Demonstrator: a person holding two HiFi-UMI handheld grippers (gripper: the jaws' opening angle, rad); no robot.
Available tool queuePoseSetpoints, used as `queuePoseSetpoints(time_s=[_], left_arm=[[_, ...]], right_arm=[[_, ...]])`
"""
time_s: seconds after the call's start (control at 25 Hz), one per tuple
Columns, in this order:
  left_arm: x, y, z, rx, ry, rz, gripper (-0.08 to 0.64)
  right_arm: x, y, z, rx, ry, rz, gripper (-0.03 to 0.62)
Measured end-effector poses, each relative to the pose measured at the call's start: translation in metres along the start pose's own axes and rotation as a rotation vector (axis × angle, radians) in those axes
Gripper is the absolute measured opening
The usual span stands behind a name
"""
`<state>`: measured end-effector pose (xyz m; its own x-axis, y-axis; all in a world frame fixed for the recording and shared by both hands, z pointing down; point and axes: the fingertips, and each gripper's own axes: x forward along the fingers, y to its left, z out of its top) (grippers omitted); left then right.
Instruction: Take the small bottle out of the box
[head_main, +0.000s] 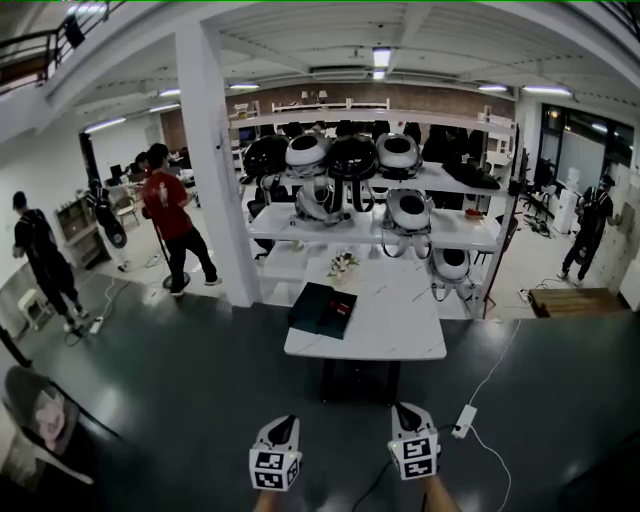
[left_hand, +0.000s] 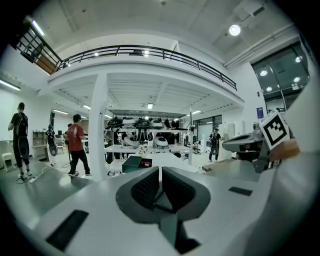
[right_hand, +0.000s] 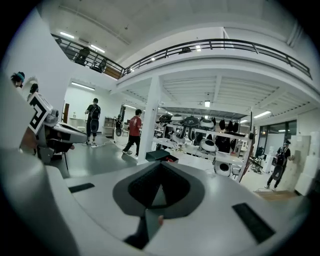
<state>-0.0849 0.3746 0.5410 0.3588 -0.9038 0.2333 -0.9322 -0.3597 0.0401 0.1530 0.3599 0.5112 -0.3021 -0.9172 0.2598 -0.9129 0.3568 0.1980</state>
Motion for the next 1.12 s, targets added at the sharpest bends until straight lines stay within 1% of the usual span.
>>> queuePoseSetpoints(time_s=[0.08, 0.2, 0.4, 0.68, 0.92, 1.12], left_arm=[[0.003, -0.005, 0.002, -0.009, -0.002, 0.008, 0.035], [0.008, -0.011, 0.004, -0.029, -0.005, 0.023, 0.035], [0.018, -0.031, 0.0, -0.004, 0.02, 0.029, 0.035], [0.036, -0.051, -0.01, -0.009, 0.04, 0.026, 0.035], [0.055, -0.038, -0.011, -0.015, 0.041, 0.04, 0.035], [0.083, -0.024, -0.008, -0.015, 0.045, 0.027, 0.035]], right_arm=[[0.001, -0.005, -0.002, -0.01, 0.003, 0.009, 0.02], [0.002, -0.013, -0.007, 0.005, 0.005, 0.022, 0.02], [0.005, -0.027, -0.014, 0.013, 0.008, 0.047, 0.02], [0.013, -0.042, -0.029, 0.033, 0.017, 0.064, 0.02], [0.032, -0.045, -0.036, 0.035, 0.026, 0.078, 0.02], [0.062, -0.047, -0.035, 0.029, 0.042, 0.081, 0.02]])
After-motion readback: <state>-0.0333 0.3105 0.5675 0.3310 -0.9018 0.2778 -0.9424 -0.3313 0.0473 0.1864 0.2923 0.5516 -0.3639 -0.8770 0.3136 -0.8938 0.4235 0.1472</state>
